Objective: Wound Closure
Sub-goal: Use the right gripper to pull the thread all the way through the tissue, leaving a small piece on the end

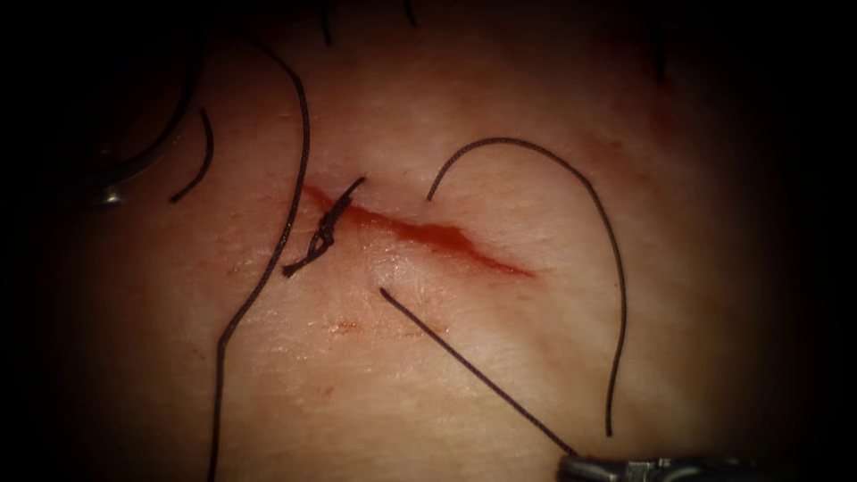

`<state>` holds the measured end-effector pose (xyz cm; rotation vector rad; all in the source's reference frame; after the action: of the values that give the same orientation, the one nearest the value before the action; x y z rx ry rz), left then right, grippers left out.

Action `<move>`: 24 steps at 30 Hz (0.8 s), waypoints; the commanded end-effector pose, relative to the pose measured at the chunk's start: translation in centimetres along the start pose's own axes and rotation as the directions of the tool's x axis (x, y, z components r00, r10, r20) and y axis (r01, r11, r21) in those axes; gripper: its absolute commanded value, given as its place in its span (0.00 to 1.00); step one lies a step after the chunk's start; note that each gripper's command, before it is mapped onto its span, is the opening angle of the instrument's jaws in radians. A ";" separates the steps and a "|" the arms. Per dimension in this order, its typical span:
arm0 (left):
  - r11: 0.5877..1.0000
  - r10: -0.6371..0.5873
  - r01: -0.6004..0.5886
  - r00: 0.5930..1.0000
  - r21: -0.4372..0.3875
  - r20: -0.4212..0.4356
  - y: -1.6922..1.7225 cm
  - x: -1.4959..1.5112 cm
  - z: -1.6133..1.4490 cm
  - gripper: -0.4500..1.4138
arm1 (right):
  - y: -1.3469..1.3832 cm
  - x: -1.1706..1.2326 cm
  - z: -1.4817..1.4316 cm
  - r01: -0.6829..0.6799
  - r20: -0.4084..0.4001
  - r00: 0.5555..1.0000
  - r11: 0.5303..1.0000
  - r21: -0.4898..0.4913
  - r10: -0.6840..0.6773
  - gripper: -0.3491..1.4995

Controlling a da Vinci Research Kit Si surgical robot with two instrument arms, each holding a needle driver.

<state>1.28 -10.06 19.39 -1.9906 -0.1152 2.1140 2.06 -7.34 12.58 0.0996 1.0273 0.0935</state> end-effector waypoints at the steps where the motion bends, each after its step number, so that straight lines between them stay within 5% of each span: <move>1: 1.000 -0.002 0.002 1.000 -0.001 -0.001 0.06 -0.07 0.05 0.00 | -0.13 -0.05 -0.04 -0.009 0.002 1.000 1.000 0.002 0.009 0.00; 24: 1.000 -0.002 0.002 1.000 -0.001 -0.001 0.06 -0.07 0.05 0.00 | -0.45 -0.30 -0.80 -0.083 0.076 0.994 0.994 0.067 0.077 0.00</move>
<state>1.29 -10.06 19.39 -1.9909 -0.1148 2.1142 1.15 -7.75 12.30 0.2070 0.9467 0.1215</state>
